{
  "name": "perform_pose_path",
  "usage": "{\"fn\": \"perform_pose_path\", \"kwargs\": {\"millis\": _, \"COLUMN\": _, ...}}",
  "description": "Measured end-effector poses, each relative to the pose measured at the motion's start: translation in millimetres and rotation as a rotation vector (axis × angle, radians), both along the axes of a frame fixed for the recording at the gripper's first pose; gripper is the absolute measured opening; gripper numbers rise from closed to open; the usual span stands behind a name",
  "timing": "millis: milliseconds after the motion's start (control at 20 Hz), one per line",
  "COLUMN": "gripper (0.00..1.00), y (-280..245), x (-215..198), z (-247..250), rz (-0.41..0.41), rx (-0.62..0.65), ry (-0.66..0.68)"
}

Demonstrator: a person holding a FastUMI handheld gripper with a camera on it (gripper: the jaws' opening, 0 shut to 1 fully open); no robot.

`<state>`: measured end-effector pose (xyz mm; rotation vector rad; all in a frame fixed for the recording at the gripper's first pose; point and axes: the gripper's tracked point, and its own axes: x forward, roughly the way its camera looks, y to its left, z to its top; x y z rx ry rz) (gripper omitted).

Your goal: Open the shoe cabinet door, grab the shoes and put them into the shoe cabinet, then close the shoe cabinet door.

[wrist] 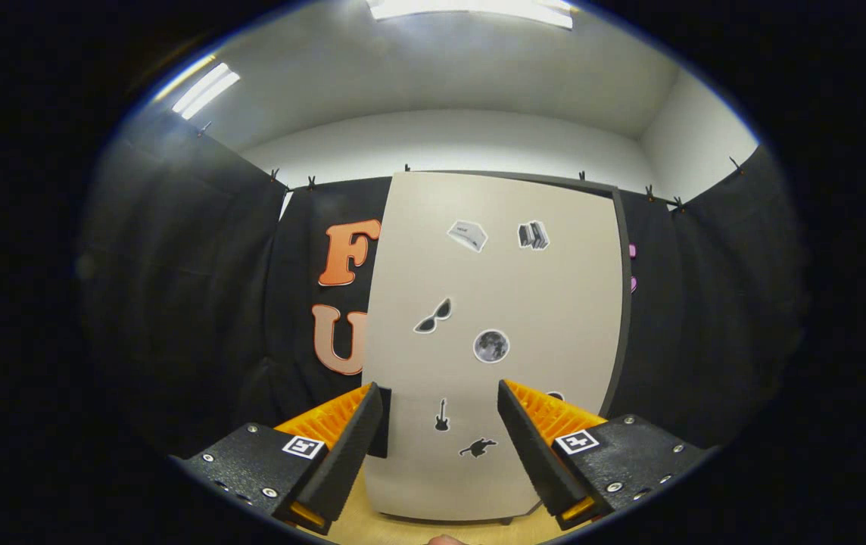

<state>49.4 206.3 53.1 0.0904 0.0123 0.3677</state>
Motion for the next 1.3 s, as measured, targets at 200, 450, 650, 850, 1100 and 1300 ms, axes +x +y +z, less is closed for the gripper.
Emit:
{"fn": "perform_pose_path", "kwargs": {"millis": 200, "gripper": 0.95, "y": -6.7, "x": 1.5, "z": 16.5, "rz": -0.019, "rx": 0.008, "ry": -0.004}}
{"fn": "perform_pose_path", "kwargs": {"millis": 450, "gripper": 0.95, "y": -3.9, "x": 4.6, "z": 29.5, "rz": -0.028, "rx": -0.002, "ry": -0.011}}
{"fn": "perform_pose_path", "kwargs": {"millis": 650, "gripper": 0.95, "y": -2.1, "x": 3.6, "z": 39.9, "rz": -0.031, "rx": -0.028, "ry": -0.018}}
{"fn": "perform_pose_path", "kwargs": {"millis": 850, "gripper": 0.95, "y": -7.4, "x": 1.0, "z": 48.4, "rz": -0.036, "rx": -0.023, "ry": -0.021}}
{"fn": "perform_pose_path", "kwargs": {"millis": 1100, "gripper": 0.95, "y": -19.1, "x": -2.6, "z": 56.9, "rz": -0.036, "rx": 0.003, "ry": -0.037}}
{"fn": "perform_pose_path", "kwargs": {"millis": 1300, "gripper": 0.95, "y": -22.6, "x": -1.9, "z": 63.7, "rz": -0.029, "rx": 0.033, "ry": -0.035}}
